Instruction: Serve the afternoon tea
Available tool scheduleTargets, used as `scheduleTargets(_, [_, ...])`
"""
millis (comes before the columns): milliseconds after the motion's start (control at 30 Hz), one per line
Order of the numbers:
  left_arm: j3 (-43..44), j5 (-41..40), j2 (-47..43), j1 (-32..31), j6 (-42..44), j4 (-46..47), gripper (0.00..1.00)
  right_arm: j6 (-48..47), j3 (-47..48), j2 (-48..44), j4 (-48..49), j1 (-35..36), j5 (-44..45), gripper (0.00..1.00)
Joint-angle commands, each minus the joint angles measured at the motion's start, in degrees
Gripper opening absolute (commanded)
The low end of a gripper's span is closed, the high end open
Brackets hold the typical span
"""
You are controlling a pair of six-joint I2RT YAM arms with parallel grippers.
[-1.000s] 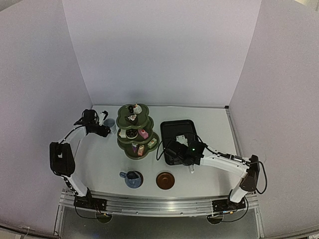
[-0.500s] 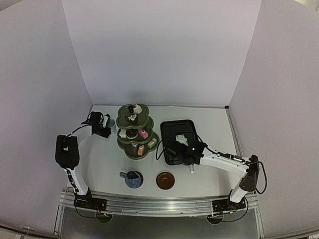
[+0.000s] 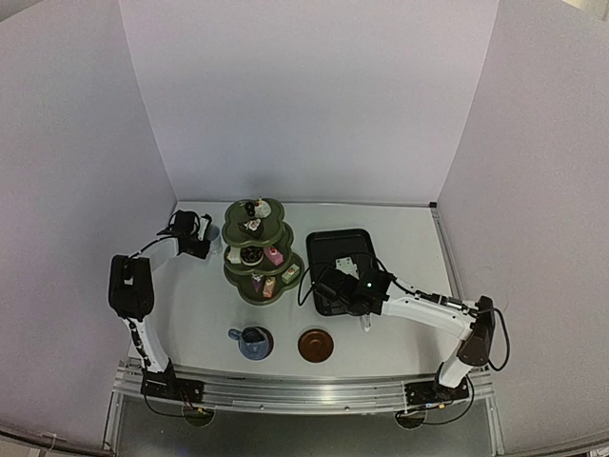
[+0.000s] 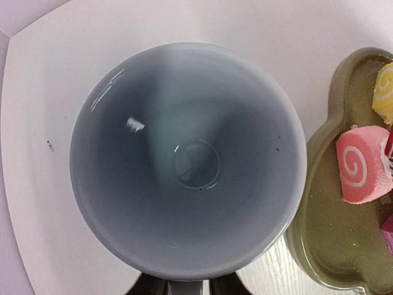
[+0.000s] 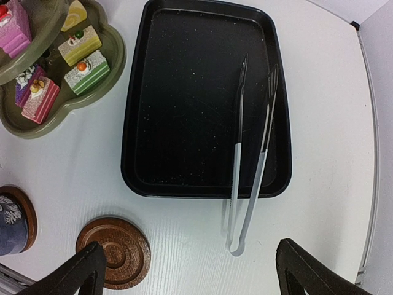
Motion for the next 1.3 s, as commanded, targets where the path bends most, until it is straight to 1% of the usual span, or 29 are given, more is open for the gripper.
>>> scheduleTargets(0, [3.37,-0.96,0.72,0.16,-0.28,0.43,0.02,0.52,1.02,-0.06,-0.80,-0.38,0.14,0.94])
scheduleTargets(33, [3.35,-1.40,0.38,0.38,-0.29,0.30,0.00,0.62,0.92,-0.15,-0.90,-0.37,0.17,0.94])
scheduleTargets(100, [3.49,-1.08,-0.58,1.06,-0.35,-0.36,0.00,0.87,0.54,-0.59,-0.88,-0.38,0.22,0.94])
scheduleTargets(267, [5.18,4.22,-5.81,4.08,-1.48,-5.13,0.00,1.53,-0.40,-1.14,-0.88,-0.58,0.19,0.94])
scheduleTargets(367, [5.46,6.63,-11.18,4.59,0.42,-7.85,0.00,1.37,-1.19,-1.40,-0.87,-1.34,-0.52,0.95])
scheduleTargets(533, [5.24,8.84,-19.55,4.95,3.03,-11.05,0.00,-3.82,-3.56,-3.38,-0.75,-4.98,-5.01,0.97])
scheduleTargets(633, [6.78,10.73,-23.57,5.03,3.73,-14.82,0.00,-9.48,-6.45,-6.78,0.32,-8.63,-10.62,0.98])
scheduleTargets(767, [8.19,12.49,-28.15,5.03,3.43,-17.88,0.00,-13.67,-12.96,-15.75,5.13,-16.54,-18.12,0.98])
scheduleTargets(900, [10.44,14.29,-32.04,5.03,3.72,-20.80,0.00,-16.05,-21.33,-25.83,12.79,-24.43,-25.75,0.98])
scheduleTargets(1033, [11.96,17.28,-35.89,4.93,7.45,-22.95,0.00,-16.64,-29.54,-34.29,20.72,-32.60,-35.10,0.98])
scheduleTargets(1133, [12.09,19.84,-39.13,4.28,10.42,-23.73,0.00,-16.68,-33.53,-35.94,24.11,-37.42,-41.89,0.98])
scheduleTargets(1233, [13.01,20.65,-41.43,2.16,13.58,-25.67,0.00,-17.23,-35.02,-35.21,24.78,-40.81,-44.34,0.98])
scheduleTargets(1267, [13.49,19.65,-41.72,0.25,14.63,-27.11,0.00,-17.27,-35.16,-34.64,24.78,-41.41,-44.37,0.98])
